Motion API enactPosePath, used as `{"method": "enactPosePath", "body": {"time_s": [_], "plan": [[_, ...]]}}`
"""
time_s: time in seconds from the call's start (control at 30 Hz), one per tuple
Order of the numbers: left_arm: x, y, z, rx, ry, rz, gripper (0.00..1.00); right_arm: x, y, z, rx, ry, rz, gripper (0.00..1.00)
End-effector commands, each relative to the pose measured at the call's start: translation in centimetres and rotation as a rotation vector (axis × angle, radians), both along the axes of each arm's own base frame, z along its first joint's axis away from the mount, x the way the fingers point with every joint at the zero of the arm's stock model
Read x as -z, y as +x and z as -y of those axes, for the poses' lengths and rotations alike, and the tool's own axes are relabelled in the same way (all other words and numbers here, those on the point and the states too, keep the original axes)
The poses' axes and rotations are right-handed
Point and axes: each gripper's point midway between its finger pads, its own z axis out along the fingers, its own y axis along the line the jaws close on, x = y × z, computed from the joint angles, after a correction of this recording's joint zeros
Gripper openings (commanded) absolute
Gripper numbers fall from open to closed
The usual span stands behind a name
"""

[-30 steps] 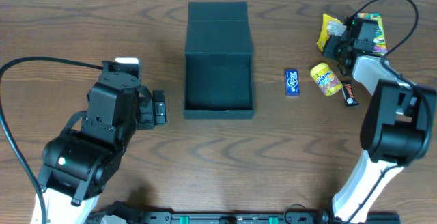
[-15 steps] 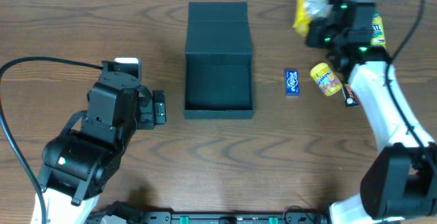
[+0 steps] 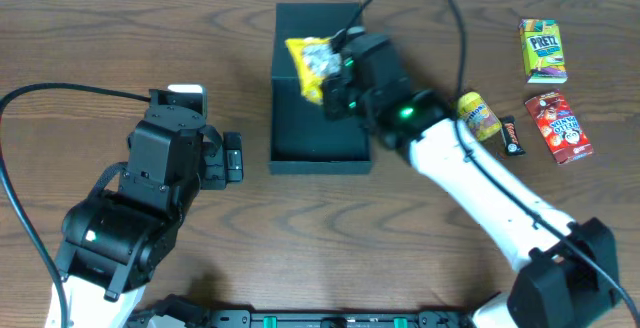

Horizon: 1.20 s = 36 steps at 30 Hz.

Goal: Pack container
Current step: 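Carry the candy bag left and lower it into the black box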

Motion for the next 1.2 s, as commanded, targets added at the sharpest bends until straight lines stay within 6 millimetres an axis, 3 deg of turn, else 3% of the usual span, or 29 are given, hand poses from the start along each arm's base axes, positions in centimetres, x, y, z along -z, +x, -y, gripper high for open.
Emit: {"method": "enactPosePath", "body": {"time_s": [0.0,0.17,0.5,0.9,0.93,0.97,1.07,1.17], "plan": [[-0.8,0.1,-0.3,-0.005,0.011,0.020,0.95,0.4,-0.5,-1.0,0.172,0.045,-0.027,0.01],[-0.8,0.1,-0.3,-0.004,0.011,0.019,0.95,3.7,-1.8,-3.0,0.322,0.053,-0.083,0.01],[-0.8,0.1,-0.3,-0.005,0.011,0.020,0.95,10.9,-1.9,-3.6,0.444,-0.023,-0.146,0.01],[-0.8,0.1,-0.3,-0.004,0.011,0.019,0.95,11.8,-1.9,-4.6,0.393,-0.019,-0.161,0.01],[-0.8,0.1,-0.3,-0.004,0.011,0.019,0.95,11.8,-2.0,-4.7,0.365,-0.037,-0.154,0.13],[-0.8,0.1,-0.3,-0.004,0.011,0.019,0.95,11.8,-2.0,-4.8,0.334,-0.058,-0.147,0.36],[-0.8,0.1,-0.3,-0.004,0.011,0.019,0.95,11.7,-2.1,-4.8,0.248,-0.121,-0.116,0.86],[-0.8,0.1,-0.3,-0.004,0.011,0.019,0.95,10.5,-2.1,-4.8,0.176,-0.163,-0.070,0.94]]}}
